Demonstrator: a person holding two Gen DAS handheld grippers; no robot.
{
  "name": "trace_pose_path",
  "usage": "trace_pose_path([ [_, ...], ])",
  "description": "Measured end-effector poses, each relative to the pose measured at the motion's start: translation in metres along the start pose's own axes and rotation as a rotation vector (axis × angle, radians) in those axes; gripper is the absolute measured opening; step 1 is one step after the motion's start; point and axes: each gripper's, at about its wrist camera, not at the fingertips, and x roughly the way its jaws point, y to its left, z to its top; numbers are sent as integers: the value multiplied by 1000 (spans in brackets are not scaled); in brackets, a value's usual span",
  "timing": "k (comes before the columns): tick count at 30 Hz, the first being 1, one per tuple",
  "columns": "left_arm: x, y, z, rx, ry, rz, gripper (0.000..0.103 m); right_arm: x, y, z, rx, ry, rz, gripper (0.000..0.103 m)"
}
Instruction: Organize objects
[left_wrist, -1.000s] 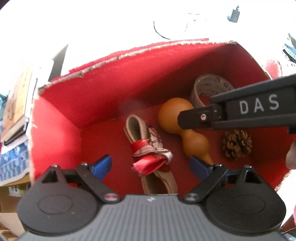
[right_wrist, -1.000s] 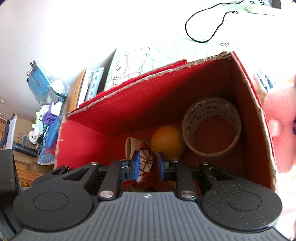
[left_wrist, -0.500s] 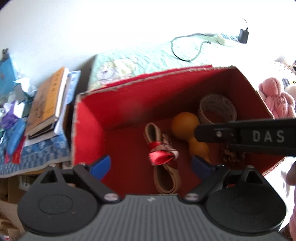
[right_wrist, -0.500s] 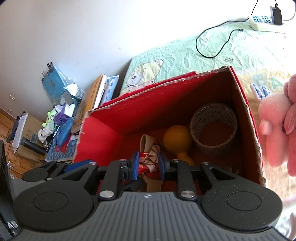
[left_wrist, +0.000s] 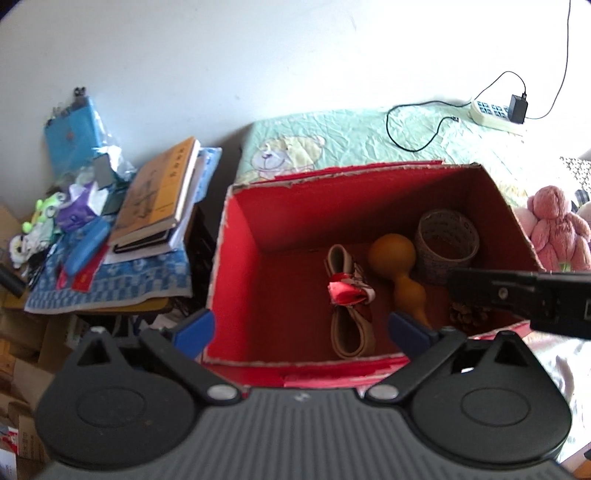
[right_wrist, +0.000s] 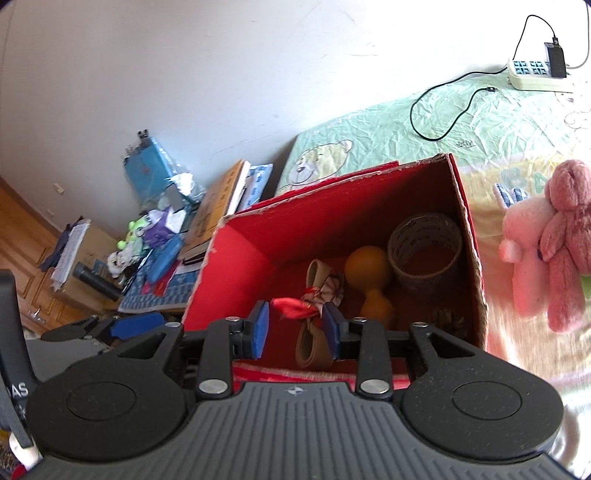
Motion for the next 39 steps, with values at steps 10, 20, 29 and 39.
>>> trace_pose_path([
  [10,-24,-8,-21,-65,15,79,100,-29,0,-21,-44,36,76,39],
  [20,-22,-2,-50,-153,78,134,100,-29,1,-34,-82,116,141,40],
  [29,-8,6,-75,-202,160,143,100,-11,-1,-50,-85,212,163,40],
  [39,16,11,-87,-196,224,120,100,8,-10,-58,-38,282,153,41],
])
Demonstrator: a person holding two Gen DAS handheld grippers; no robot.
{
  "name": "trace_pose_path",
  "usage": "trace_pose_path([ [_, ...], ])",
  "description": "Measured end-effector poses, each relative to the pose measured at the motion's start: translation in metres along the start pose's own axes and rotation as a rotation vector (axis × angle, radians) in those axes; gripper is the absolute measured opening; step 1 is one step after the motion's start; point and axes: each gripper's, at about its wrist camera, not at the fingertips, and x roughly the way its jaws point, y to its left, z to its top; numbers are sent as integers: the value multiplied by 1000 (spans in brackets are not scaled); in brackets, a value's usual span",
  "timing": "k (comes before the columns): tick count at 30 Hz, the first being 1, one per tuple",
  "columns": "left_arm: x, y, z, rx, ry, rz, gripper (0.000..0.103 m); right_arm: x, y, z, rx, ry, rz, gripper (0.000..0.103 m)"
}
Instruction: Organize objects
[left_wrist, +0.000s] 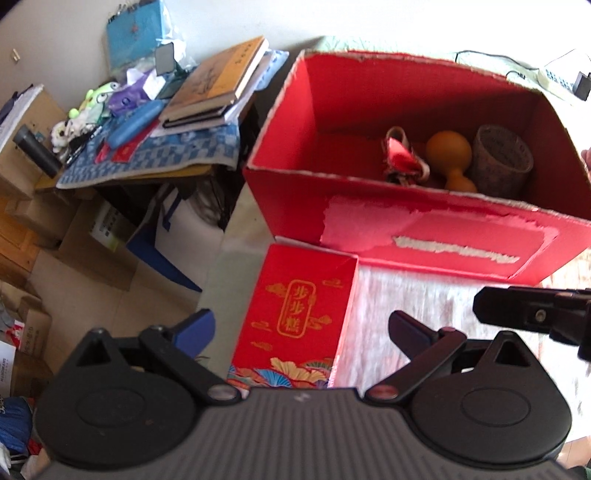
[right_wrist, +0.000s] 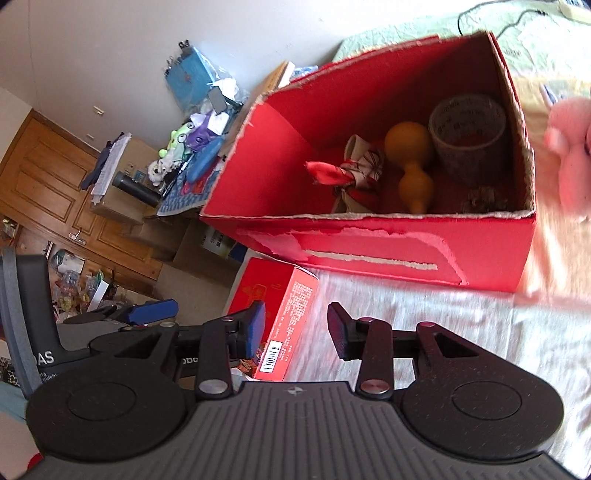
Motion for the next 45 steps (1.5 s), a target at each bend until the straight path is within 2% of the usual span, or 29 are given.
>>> trace_pose_path([
  [12,35,22,-10,22,34,-95,100,26,-3,6,57,52,-2,44],
  [17,58,36,-15,-12,91,-181,100,45,-3,6,86,92,17,45],
  [21,69,36,-16,2,108,-191,101,61,-1,7,109,121,24,45],
  [24,75,34,-17,27,118,-203,101,72,2,7,108,137,24,50],
  [28,88,37,-15,14,154,-216,100,87,7,10,105,151,8,53],
  [33,98,44,-12,8,196,-250,88,104,8,10,118,179,-4,54],
  [37,100,43,-10,26,204,-268,86,116,6,9,127,199,-19,56],
  [39,99,40,-10,43,197,-264,84,120,5,8,149,208,5,57],
  [45,96,38,-11,76,190,-253,80,120,6,8,131,200,-5,59],
])
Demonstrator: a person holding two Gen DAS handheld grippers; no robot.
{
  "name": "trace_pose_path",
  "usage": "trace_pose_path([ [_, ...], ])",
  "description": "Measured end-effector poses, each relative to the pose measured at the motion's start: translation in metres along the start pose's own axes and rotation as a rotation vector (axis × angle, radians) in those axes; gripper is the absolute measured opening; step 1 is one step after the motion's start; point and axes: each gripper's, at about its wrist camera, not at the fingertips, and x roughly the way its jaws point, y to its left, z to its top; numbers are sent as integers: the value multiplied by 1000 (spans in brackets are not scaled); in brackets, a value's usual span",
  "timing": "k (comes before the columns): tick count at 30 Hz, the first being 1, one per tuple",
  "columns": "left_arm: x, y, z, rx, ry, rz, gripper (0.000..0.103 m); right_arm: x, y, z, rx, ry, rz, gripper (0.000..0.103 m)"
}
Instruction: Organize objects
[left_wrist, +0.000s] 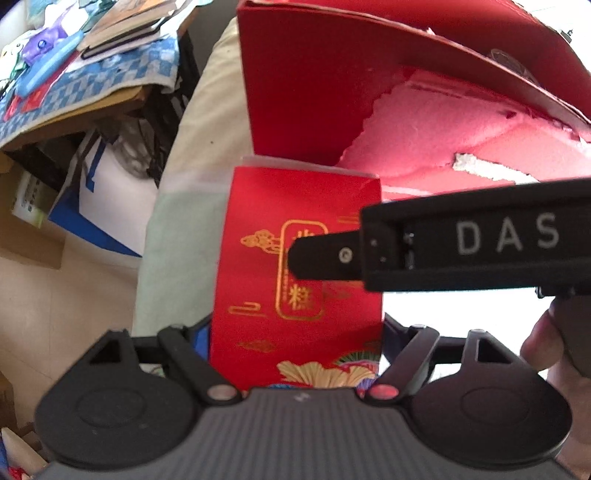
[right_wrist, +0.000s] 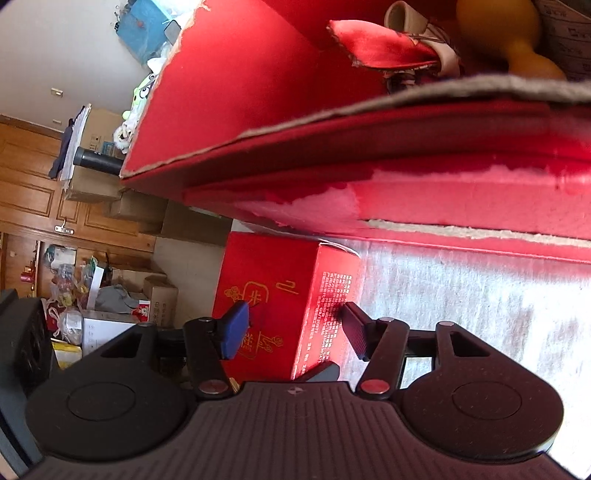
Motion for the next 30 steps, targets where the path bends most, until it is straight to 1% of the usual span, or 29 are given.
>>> trace_pose_path([
  [8,-15,-7,-4,41,-31,-12,79,-12,-5,-7,-18,0,-2,58],
  [16,-29,-39,-10,113,-51,-37,79,-43,-17,-17,-14,-33,-6,58],
  [22,-42,-84,-16,199,-75,-65,79,-79,-34,-31,10,-81,-18,58],
  [30,-58,-153,-16,347,-118,-130,79,-136,-62,-53,58,-190,-41,58],
])
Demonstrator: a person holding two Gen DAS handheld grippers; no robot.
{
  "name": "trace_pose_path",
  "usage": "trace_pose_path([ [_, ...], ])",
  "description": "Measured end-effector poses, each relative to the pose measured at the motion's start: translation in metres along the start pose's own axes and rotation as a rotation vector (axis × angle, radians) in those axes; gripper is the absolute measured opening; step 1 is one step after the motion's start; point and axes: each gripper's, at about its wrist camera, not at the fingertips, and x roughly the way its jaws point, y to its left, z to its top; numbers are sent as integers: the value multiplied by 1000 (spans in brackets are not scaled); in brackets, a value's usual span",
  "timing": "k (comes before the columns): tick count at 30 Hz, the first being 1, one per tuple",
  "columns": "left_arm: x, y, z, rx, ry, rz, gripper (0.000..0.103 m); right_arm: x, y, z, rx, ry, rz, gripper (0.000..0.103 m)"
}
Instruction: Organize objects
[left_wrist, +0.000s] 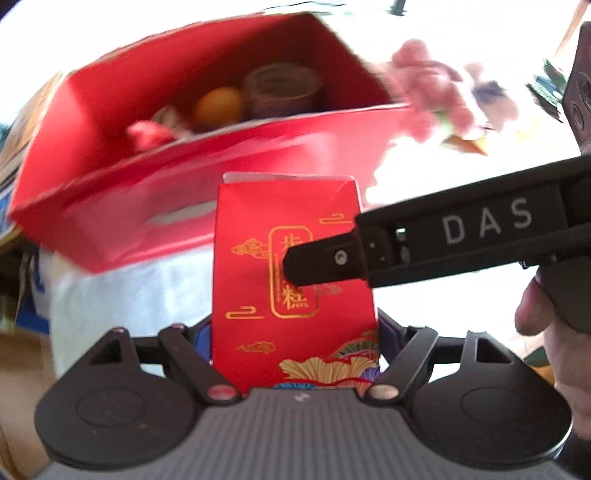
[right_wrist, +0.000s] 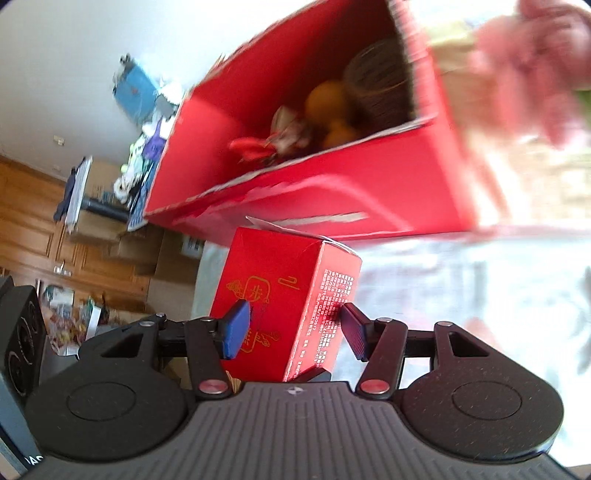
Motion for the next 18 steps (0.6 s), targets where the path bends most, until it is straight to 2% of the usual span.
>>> trace_pose_path([
  [10,-10,-99,29,219,-99,-82,79,-81,-43,-19,89,-182,-55,58],
  [14,-24,-123,44,290,-162,-101,79,-111,-46,-23,96,-280,-79,58],
  [18,-41,-129,61,306,-235,-99,79,-128,-38,-18,65,-382,-90,58],
])
